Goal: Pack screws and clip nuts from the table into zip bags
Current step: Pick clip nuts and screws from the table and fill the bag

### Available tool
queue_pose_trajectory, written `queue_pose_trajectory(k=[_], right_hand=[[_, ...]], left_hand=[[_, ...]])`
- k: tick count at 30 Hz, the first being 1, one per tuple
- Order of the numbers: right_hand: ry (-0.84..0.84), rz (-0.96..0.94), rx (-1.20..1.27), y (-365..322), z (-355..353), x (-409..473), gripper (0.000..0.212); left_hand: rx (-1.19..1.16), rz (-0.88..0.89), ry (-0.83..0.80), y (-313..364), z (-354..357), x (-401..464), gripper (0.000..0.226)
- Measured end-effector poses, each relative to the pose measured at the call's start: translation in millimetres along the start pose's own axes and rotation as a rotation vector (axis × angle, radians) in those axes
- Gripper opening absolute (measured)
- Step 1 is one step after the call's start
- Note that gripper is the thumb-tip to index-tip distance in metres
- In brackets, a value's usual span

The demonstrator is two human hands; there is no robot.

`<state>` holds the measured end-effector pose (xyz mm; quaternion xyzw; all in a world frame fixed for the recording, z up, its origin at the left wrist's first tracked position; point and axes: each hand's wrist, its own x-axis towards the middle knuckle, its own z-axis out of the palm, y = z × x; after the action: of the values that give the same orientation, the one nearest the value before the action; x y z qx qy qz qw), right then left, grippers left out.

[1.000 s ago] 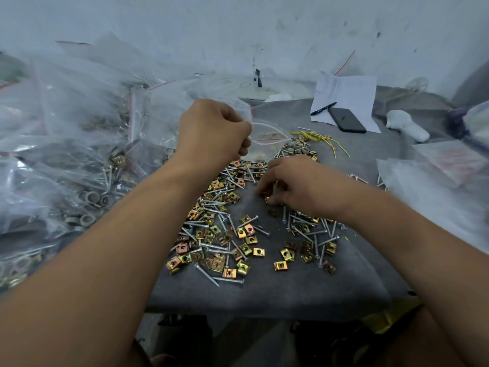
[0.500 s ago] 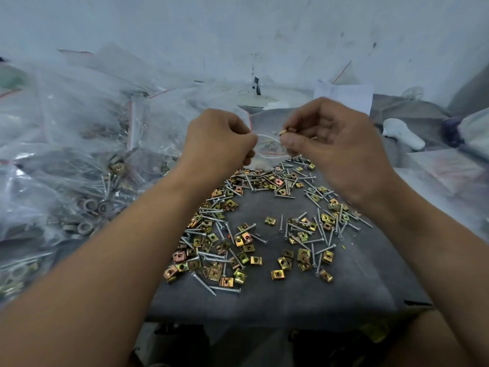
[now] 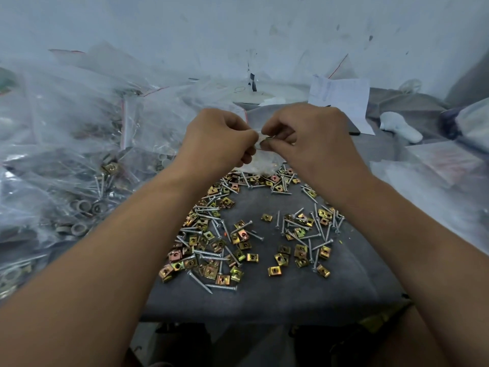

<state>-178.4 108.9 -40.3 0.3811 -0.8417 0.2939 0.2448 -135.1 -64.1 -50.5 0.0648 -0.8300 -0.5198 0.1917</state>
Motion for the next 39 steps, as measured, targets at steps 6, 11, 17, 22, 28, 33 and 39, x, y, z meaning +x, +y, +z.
queue_pose_trajectory(k=[6, 11, 17, 22, 28, 33, 39], right_hand=[[-0.015, -0.009, 0.0, -3, -3, 2, 0.016], [0.085, 0.068, 0.13, -3, -12, -4, 0.009], [-0.204, 0.053, 0.124, 14, -35, -19, 0.007], [-0.738, 0.08, 0.09, 33, -34, -40, 0.019], [-0.713, 0.136, -0.033, 39, -32, -47, 0.018], [-0.723, 0.139, -0.155, 35, -21, -52, 0.014], [-0.751, 0.157, -0.188, 32, -18, -51, 0.011]], left_hand=[[0.008, 0.001, 0.027, -1, -2, -1, 0.014], [-0.028, -0.023, 0.048, -2, -4, -2, 0.013], [-0.04, -0.018, 0.119, -6, -10, 2, 0.015], [-0.018, 0.001, 0.151, -9, -11, 6, 0.014], [-0.023, -0.003, 0.16, -8, -8, 7, 0.013], [-0.024, -0.004, 0.154, -8, -5, 7, 0.013], [-0.01, -0.012, 0.157, -8, -7, 5, 0.011]])
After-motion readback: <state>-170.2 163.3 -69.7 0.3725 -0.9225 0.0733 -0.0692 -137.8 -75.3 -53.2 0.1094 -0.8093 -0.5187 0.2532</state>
